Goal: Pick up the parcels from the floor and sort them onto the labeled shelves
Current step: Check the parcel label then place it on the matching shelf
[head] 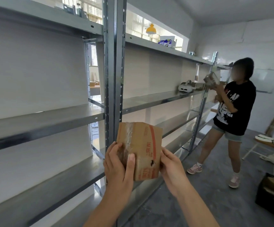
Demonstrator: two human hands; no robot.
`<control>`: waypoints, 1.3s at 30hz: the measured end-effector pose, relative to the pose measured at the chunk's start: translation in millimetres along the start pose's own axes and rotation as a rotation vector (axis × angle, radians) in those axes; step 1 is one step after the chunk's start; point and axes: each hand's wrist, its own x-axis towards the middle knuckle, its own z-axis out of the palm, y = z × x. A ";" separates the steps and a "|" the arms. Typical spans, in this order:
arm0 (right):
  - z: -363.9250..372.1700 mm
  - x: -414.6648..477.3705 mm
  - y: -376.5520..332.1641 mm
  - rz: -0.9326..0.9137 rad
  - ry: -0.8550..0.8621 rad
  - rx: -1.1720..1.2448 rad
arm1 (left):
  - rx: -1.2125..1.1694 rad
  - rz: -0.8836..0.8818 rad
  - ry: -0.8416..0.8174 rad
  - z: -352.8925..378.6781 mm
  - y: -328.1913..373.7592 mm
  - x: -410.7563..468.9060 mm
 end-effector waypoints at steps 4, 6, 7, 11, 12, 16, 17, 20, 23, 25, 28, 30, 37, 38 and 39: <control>5.0 -0.2 -1.9 0.002 0.050 -0.055 | -0.108 -0.066 -0.103 -6.2 -10.5 7.6; 7.5 -1.6 -3.6 -0.041 0.058 -0.120 | -0.143 -0.119 -0.173 -11.8 -17.1 12.1; 8.5 -2.1 -4.4 -0.065 0.055 -0.148 | -0.146 -0.132 -0.196 -14.1 -19.5 13.4; 10.2 -1.7 -7.4 -0.100 0.020 -0.143 | -0.185 -0.166 -0.238 -17.9 -10.8 15.2; 10.9 -0.8 -7.4 -0.101 0.017 -0.124 | -0.191 -0.171 -0.234 -18.0 -8.9 16.7; 10.4 3.9 -5.8 -0.129 0.029 -0.059 | -0.161 -0.151 -0.207 -17.5 -6.7 26.4; 9.9 4.9 -5.9 -0.137 0.029 -0.052 | -0.153 -0.151 -0.204 -17.4 -5.8 28.5; 9.3 7.1 -8.8 -0.152 0.039 -0.039 | -0.145 -0.173 -0.212 -16.4 -1.9 32.5; 9.8 8.6 -15.1 -0.178 0.059 -0.051 | -0.168 -0.172 -0.235 -14.3 5.0 33.6; 11.2 9.7 -19.8 -0.193 0.064 -0.072 | -0.250 -0.180 -0.226 -12.9 8.4 32.3; 12.1 12.0 -23.9 -0.212 0.084 -0.088 | -0.341 -0.189 -0.192 -11.1 12.6 32.7; 11.1 12.7 -24.9 -0.226 0.092 -0.123 | -0.358 -0.182 -0.192 -10.2 16.0 33.3; 7.1 9.5 -28.6 -0.216 0.023 -0.174 | -0.349 -0.149 -0.163 -10.9 21.8 32.4; 6.5 9.2 -28.8 -0.219 0.021 -0.186 | -0.348 -0.147 -0.161 -11.1 21.2 31.7; 5.8 8.8 -29.3 -0.222 0.017 -0.197 | -0.344 -0.146 -0.162 -11.2 20.4 30.5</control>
